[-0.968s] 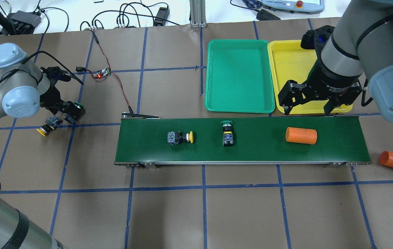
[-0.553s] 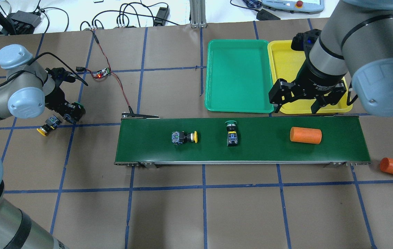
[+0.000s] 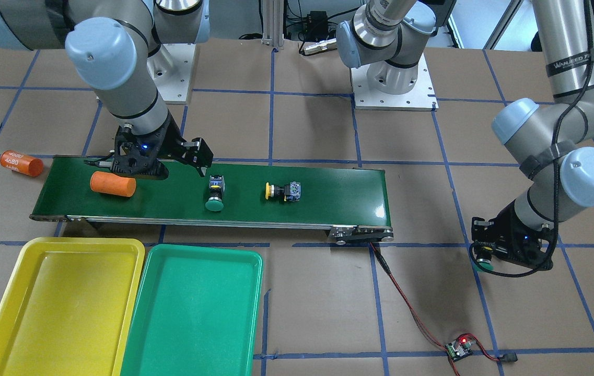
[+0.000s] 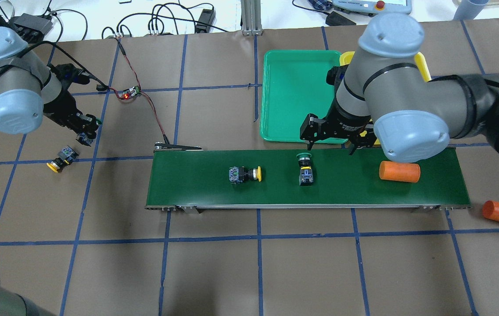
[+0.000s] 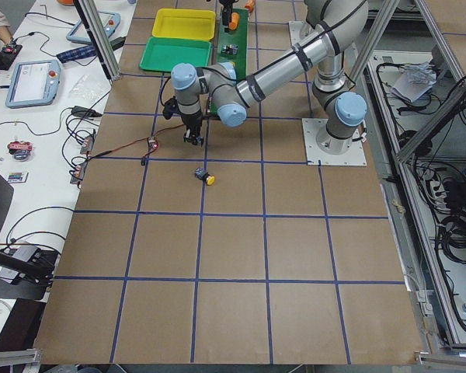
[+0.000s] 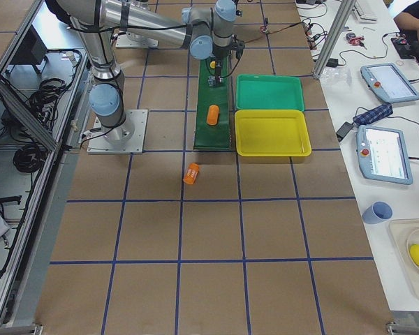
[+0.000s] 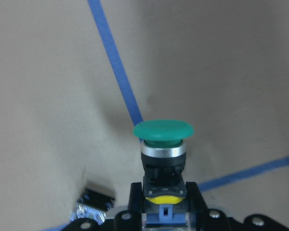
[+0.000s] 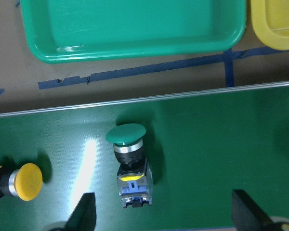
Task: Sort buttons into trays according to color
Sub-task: 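Lower the right gripper onto the green-capped button while left grasps another button, then drop the green button into the green tray while left places its button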
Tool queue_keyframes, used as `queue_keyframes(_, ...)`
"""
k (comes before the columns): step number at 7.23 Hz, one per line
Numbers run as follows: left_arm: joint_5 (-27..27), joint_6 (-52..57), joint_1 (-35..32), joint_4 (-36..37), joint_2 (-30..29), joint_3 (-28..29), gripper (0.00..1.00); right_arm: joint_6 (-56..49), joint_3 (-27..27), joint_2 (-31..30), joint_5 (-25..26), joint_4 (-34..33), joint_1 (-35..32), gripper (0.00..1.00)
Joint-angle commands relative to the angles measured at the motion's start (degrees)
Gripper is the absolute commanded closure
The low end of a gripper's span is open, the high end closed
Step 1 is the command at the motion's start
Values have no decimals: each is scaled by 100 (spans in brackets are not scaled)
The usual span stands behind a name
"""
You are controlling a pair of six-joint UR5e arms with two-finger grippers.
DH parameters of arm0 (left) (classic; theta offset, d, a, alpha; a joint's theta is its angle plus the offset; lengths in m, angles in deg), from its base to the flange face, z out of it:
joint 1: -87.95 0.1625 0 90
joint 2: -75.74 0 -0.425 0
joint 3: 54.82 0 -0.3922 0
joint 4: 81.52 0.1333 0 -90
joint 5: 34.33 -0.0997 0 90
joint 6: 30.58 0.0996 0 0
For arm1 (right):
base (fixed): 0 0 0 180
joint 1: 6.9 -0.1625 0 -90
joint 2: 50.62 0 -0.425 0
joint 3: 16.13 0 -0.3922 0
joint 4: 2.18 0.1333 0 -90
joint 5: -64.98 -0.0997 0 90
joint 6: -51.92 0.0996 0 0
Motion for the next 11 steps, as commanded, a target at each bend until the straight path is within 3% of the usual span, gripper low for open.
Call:
queue_keyframes(1,49,-1875,-1180,-242,319,-49,100,149,215,185,64,-80,-121,0)
queue_keyframes(3,14,-2827,-2000,-242,276,-75,100,192,216,413,55,-89,-130,0)
queue_keyframes(4,-21,-3476,-2229,-259,189,-119,100,193,216,501,81,-123,-130,14)
queue_keyframes(5,40,-3561,-2293,-181,327,-450,100,132,181,589,160,-133,-121,53)
queue_keyframes(6,58,-3632,-2302,-171,441,-697,100,105,181,590,500,-124,-121,86)
queue_keyframes(7,136,-3798,-2346,-180,495,-891,100,-60,155,590,564,-124,-60,100)
queue_keyframes(9,137,-3817,-2372,-232,679,-972,100,-247,24,529,574,-133,54,100)
queue_keyframes(11,128,-3852,-2398,-233,566,-972,1,-247,-659,590,582,-97,28,100)
